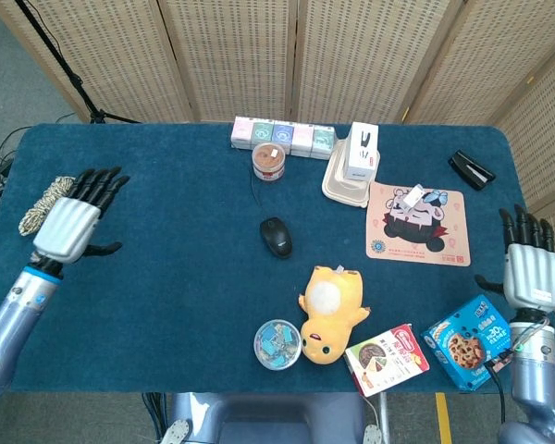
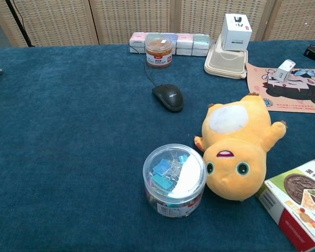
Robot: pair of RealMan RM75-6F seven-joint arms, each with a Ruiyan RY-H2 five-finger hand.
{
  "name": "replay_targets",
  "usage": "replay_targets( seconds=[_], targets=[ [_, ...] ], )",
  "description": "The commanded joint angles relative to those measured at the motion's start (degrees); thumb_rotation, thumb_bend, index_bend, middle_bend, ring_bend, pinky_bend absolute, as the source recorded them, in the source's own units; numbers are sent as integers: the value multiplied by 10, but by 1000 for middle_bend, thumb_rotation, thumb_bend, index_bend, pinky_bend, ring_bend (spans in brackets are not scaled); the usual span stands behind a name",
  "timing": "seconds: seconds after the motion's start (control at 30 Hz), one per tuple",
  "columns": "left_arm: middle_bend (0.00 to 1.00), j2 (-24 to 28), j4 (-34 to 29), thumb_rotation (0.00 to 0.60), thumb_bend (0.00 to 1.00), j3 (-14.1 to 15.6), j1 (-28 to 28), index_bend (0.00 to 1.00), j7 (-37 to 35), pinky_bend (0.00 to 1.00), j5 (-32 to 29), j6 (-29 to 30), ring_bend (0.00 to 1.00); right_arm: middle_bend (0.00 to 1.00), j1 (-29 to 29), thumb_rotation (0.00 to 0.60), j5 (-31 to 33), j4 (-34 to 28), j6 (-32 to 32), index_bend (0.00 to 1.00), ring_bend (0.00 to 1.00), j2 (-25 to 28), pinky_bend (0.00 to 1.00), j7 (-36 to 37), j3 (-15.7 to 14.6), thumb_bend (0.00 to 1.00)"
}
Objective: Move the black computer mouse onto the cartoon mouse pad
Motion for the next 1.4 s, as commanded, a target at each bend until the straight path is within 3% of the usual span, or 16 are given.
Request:
replay_targets(
  seconds=[0.03,0.3,0.67,1.03,1.4],
  targets=[
    [0,29,-41,600,0,-1,47,0,0,0,-50,20,0,0,42,600,20,-15,-44,0,0,-20,0,-19,11,0],
    [0,47,-69,600,0,-6,100,0,-29,0,-66,32,0,0,150,600,68,7,-127,0,0,-87,0,-48,32,0],
    [0,57,-35,600,0,-30,123,0,-114,0,-31,25,0,0,288,600,164,150,-176,0,0,-253,0,-71,60,0],
    [0,59,-27,600,0,-45,131,0,-130,0,-26,1,0,0,376,600,159,295,-211,0,0,-388,0,-30,64,0],
    [0,59,-24,600,0,-59,137,0,-135,0,-25,-13,0,0,431,600,156,417,-251,0,0,-477,0,-1,69,0]
  ],
)
